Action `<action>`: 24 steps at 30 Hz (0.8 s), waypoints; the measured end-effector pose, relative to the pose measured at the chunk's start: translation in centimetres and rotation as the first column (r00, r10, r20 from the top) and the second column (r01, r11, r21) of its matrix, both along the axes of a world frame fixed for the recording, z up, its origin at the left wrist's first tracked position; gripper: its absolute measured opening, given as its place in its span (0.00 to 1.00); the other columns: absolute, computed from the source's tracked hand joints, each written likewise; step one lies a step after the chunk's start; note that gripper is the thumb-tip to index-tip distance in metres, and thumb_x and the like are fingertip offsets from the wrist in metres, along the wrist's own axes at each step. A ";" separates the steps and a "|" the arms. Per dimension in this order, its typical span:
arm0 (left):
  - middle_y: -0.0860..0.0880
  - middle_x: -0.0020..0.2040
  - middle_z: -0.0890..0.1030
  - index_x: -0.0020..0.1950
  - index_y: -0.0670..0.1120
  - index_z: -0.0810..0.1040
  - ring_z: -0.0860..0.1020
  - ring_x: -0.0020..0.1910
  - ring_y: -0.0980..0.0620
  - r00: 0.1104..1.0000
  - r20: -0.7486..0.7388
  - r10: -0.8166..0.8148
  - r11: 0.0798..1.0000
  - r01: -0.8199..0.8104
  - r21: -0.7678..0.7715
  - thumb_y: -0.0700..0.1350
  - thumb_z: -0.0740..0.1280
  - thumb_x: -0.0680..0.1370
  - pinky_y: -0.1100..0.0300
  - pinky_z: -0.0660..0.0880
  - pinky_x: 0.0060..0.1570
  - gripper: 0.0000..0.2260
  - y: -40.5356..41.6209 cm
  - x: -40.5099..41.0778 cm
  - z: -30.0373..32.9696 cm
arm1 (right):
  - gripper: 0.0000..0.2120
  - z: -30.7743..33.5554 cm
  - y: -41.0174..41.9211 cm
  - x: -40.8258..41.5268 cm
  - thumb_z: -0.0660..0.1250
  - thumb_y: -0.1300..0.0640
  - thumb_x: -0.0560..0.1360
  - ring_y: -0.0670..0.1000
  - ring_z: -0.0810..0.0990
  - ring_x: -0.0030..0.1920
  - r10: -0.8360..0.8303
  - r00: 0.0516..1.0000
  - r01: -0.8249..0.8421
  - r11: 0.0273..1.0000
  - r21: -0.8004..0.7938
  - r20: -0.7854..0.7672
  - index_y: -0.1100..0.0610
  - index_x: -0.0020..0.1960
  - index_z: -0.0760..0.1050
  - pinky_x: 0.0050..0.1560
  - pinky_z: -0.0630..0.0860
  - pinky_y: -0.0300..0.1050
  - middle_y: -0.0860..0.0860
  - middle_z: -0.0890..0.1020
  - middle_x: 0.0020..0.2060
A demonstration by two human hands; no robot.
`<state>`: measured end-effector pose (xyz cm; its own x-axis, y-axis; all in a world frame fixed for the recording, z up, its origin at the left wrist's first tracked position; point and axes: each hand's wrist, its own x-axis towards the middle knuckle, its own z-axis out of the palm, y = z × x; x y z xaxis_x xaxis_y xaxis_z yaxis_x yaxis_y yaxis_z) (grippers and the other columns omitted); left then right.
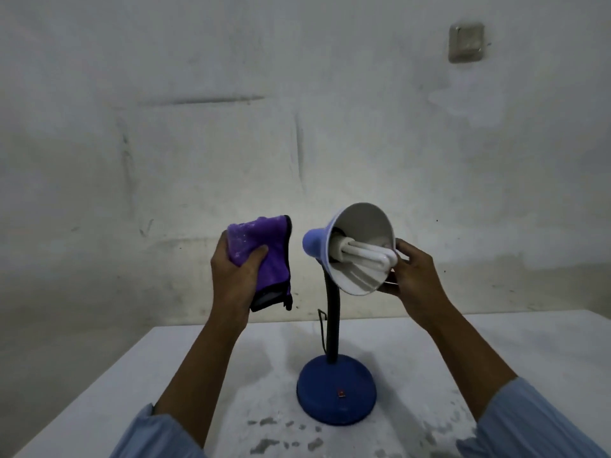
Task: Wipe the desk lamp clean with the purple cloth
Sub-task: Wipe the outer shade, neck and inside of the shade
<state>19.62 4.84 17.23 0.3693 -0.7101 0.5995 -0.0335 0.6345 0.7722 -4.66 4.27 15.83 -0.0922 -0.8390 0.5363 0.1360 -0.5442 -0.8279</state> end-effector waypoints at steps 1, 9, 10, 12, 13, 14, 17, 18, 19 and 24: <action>0.53 0.49 0.78 0.53 0.57 0.72 0.78 0.49 0.51 0.997 0.067 0.033 0.998 -0.029 -0.054 0.41 0.70 0.73 0.54 0.79 0.47 0.15 0.2 -0.4 0.2 | 0.11 -0.2 -0.2 -0.5 0.59 0.61 0.79 0.56 0.83 0.41 0.022 1.000 -0.022 1.000 0.009 0.008 0.54 0.53 0.79 0.35 0.80 0.46 0.56 0.84 0.44; 0.51 0.54 0.82 0.53 0.47 0.81 0.77 0.57 0.59 0.867 0.453 0.208 0.884 0.032 -0.467 0.34 0.66 0.74 0.64 0.72 0.59 0.12 2.1 -5.1 3.8 | 0.11 -0.6 -1.7 -0.9 0.60 0.59 0.78 0.60 0.80 0.48 0.094 0.996 -0.095 0.995 0.042 0.007 0.59 0.57 0.76 0.41 0.79 0.52 0.60 0.82 0.49; 0.50 0.54 0.82 0.55 0.46 0.81 0.77 0.56 0.57 0.844 0.492 0.215 0.873 0.059 -0.483 0.34 0.66 0.73 0.63 0.73 0.58 0.14 2.3 -5.9 3.8 | 0.11 -0.6 -1.8 -0.8 0.59 0.59 0.78 0.60 0.80 0.49 0.091 0.996 -0.092 0.994 0.051 0.016 0.60 0.58 0.75 0.42 0.79 0.52 0.60 0.81 0.50; 0.48 0.54 0.82 0.58 0.43 0.79 0.79 0.52 0.55 0.813 0.529 0.244 0.869 0.059 -0.491 0.38 0.67 0.71 0.63 0.75 0.54 0.16 2.6 -7.5 3.3 | 0.12 -0.7 -2.1 -0.9 0.58 0.58 0.79 0.60 0.80 0.49 0.095 0.995 -0.097 0.994 0.057 0.037 0.60 0.58 0.75 0.41 0.79 0.49 0.61 0.80 0.51; 0.47 0.53 0.82 0.59 0.42 0.78 0.79 0.50 0.54 0.804 0.538 0.253 0.872 0.052 -0.487 0.40 0.67 0.71 0.64 0.75 0.52 0.17 2.7 -8.0 3.0 | 0.12 -0.8 -2.1 -1.1 0.57 0.58 0.79 0.59 0.80 0.48 0.098 0.994 -0.101 0.993 0.061 0.045 0.60 0.58 0.74 0.40 0.79 0.48 0.61 0.80 0.51; 0.45 0.53 0.82 0.60 0.41 0.77 0.78 0.49 0.52 0.792 0.553 0.258 0.876 0.050 -0.480 0.41 0.66 0.71 0.65 0.75 0.50 0.18 2.6 -8.2 2.7 | 0.13 -0.9 -2.1 -1.4 0.58 0.57 0.78 0.59 0.80 0.48 0.110 0.993 -0.114 0.991 0.066 0.049 0.61 0.59 0.74 0.40 0.79 0.48 0.62 0.80 0.51; 0.43 0.53 0.81 0.59 0.42 0.77 0.77 0.50 0.47 0.693 0.630 0.351 0.892 -0.043 -0.450 0.38 0.66 0.70 0.61 0.73 0.50 0.18 1.1 -7.3 2.1 | 0.13 -1.3 -2.0 -2.1 0.59 0.58 0.78 0.61 0.80 0.49 0.145 0.989 -0.148 0.986 0.077 0.042 0.61 0.59 0.74 0.43 0.79 0.52 0.62 0.80 0.51; 0.44 0.54 0.80 0.59 0.43 0.77 0.77 0.51 0.45 0.635 0.658 0.405 0.893 -0.120 -0.434 0.36 0.66 0.70 0.59 0.73 0.51 0.18 0.3 -6.7 2.0 | 0.13 -1.2 -2.1 -2.1 0.59 0.58 0.78 0.61 0.80 0.49 0.141 0.990 -0.143 0.987 0.077 0.029 0.61 0.59 0.74 0.42 0.79 0.52 0.62 0.80 0.51; 0.44 0.55 0.80 0.59 0.44 0.77 0.76 0.52 0.45 0.586 0.679 0.443 0.891 -0.200 -0.408 0.36 0.66 0.70 0.56 0.73 0.52 0.18 -0.4 -6.0 1.9 | 0.12 -1.2 -2.1 -2.1 0.60 0.58 0.78 0.61 0.80 0.49 0.130 0.991 -0.131 0.989 0.075 0.011 0.60 0.58 0.75 0.41 0.79 0.52 0.61 0.81 0.50; 0.45 0.52 0.81 0.56 0.45 0.79 0.77 0.51 0.47 0.614 0.668 0.420 0.904 -0.349 -0.247 0.33 0.62 0.71 0.67 0.66 0.45 0.16 -2.0 -3.6 2.2 | 0.08 -0.9 -2.1 -1.0 0.62 0.57 0.76 0.56 0.81 0.44 0.117 0.993 -0.118 0.992 0.041 0.016 0.56 0.51 0.78 0.39 0.78 0.49 0.55 0.82 0.44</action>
